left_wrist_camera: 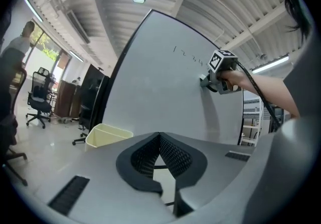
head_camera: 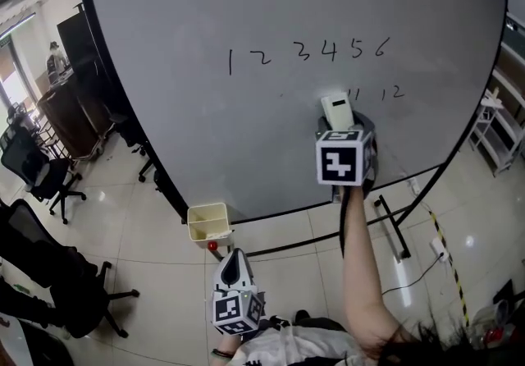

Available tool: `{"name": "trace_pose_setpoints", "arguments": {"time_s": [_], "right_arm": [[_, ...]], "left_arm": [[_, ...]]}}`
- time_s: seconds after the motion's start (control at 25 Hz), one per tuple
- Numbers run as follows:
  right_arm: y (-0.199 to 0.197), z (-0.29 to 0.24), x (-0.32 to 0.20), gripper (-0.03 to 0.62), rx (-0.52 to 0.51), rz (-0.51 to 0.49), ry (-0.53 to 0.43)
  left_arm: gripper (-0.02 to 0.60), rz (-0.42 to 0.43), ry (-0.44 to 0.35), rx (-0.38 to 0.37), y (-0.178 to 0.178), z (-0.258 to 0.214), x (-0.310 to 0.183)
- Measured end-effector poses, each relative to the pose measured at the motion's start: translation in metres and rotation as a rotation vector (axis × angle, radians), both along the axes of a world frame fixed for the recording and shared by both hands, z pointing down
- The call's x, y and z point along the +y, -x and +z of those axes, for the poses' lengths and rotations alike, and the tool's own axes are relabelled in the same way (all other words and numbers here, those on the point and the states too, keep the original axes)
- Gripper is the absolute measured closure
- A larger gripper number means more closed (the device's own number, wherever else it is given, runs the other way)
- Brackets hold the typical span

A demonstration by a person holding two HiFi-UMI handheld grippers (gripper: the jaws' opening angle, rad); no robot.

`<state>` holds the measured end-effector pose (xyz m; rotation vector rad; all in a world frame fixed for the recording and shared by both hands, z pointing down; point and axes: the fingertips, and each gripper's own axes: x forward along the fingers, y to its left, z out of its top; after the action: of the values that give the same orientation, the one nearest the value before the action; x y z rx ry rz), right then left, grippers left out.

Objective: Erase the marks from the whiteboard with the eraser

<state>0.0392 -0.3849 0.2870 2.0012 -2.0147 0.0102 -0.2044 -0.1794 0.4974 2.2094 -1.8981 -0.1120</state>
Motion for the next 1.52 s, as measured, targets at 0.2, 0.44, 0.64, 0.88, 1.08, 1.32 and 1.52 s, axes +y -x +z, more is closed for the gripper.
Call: {"name": "trace_pose_setpoints", "arguments": {"time_s": [0.2,0.44,0.64,0.88,1.08,1.32,1.52], "right_arm": [[0.068,0.01,0.007,0.307,0.303,-0.135,-0.045],[-0.108,-0.001,-0.015,0.309,-0.083,0.084,0.02],[0.005,-0.022,-0.003,0.307,0.19,-0.105,-0.088],[-0.095,-0.013,-0.024,0.307,0.093,-0.036,-0.045],[-0.121,-0.003,-0.022,0.309,0.076,-0.012,-0.045],[-0.011,0.023,-0.007,0.307,0.36,-0.258,-0.055],[-0.178,0.011,-0.042,0.312,0.036,0.004,0.009]], "left_arm": [[0.586,0.027,-0.031,0.019,-0.013,-0.013,-0.005],[0.586,0.025,-0.005,-0.003,-0.02,0.002,0.005],[0.586,0.006,0.011,0.005,-0.05,0.003,0.0],[0.586,-0.008,-0.036,0.024,-0.115,-0.016,0.0],[0.586,-0.039,-0.008,0.009,-0.154,-0.004,0.006],[0.586,-0.083,-0.045,0.0,-0.181,-0.017,0.006],[0.586,-0.1,0.003,0.01,-0.17,-0.003,0.002]]}}
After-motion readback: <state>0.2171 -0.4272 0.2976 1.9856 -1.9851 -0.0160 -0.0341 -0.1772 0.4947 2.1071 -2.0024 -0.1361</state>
